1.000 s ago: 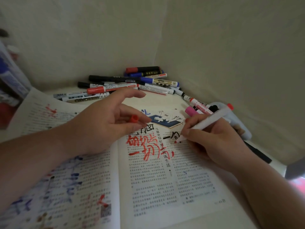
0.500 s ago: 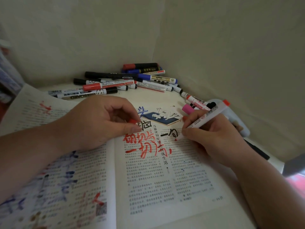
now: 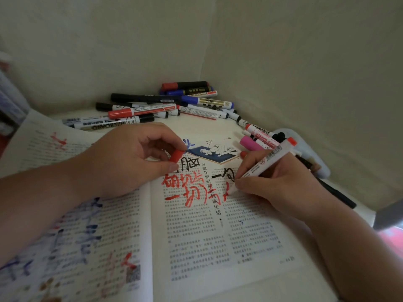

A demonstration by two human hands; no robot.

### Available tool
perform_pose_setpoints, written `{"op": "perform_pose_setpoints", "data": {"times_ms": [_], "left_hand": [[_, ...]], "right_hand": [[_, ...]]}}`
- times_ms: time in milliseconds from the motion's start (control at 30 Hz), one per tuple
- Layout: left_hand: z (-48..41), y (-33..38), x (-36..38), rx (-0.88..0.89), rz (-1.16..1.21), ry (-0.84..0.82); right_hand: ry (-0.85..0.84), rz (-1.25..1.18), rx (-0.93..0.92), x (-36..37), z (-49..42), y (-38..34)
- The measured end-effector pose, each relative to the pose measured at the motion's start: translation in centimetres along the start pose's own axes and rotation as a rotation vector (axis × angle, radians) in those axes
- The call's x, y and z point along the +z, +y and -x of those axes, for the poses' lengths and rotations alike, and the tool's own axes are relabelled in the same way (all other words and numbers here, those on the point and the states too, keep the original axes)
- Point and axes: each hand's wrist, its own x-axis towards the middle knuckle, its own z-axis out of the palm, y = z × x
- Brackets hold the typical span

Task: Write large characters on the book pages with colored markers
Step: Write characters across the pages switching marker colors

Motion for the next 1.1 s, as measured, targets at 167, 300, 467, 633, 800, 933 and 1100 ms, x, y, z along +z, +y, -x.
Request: {"op": "perform_pose_setpoints", "data": {"times_ms": [167,300,467,633,800,933,1100], "left_hand": [[-0.1,-0.1,0.0,0.018,-0.001,-0.006],[-0.1,-0.2,0.0,0.021,0.001,0.009],[-0.2,-0.1,-0.1,0.045,-0.087,0.013],[-0.1,0.1,0.0,0.064,-0.173,0.007],[-0.1,0.2,0.0,0.068,-0.162,0.015],[-0.1,-0.1,-0.1,0.059,-0.141,0.021],[0.0,-0.1,0.0,0.048,-0.094,0.022]], "right_hand": [[0.106,0.05,0.001,-0.1,-0.4,0.6],[0.097,0.054,0.018,0.0,-0.5,0.6],[0.022,-0.012,0.017,-0.1,-0.3,0.3],[0.031,-0.007,0.034,0.1,-0.1,-0.1],[0.038,-0.007,0.012,-0.1,-0.4,0.3],[0.08,0.033,0.044,-0.1,-0.6,0.7],[0.142,0.038,0.079,0.1,-0.7,0.6]]}}
